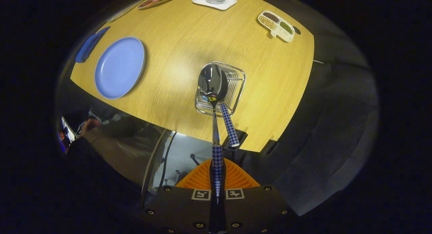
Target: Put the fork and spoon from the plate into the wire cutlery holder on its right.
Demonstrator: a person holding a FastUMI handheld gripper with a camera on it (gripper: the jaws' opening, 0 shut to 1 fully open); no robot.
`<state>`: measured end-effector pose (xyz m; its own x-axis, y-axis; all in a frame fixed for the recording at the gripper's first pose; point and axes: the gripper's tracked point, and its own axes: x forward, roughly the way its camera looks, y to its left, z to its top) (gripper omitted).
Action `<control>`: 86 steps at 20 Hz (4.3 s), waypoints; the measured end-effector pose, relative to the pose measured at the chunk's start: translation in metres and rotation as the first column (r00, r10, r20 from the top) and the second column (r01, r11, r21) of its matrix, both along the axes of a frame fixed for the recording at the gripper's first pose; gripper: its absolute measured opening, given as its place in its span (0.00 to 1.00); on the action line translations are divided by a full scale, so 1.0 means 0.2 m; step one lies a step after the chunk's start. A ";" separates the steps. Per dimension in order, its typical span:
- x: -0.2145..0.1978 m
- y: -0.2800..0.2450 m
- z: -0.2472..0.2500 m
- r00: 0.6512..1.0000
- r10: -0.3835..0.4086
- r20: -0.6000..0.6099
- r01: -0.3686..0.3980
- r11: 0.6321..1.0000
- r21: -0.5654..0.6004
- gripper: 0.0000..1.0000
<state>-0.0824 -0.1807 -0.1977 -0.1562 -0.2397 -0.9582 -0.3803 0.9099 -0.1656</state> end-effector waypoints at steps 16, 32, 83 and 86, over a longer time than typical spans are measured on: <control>0.10 0.03 -0.14 0.966 -0.046 -0.254 0.041 0.999 -0.027 0.02; 0.29 0.07 -0.20 0.941 -0.064 -0.334 0.046 0.997 -0.061 0.11; 0.31 1.06 0.99 -0.359 -0.336 0.871 -0.327 0.919 0.220 0.95; 0.29 1.07 0.94 -0.337 -0.376 0.863 -0.339 0.904 0.262 0.95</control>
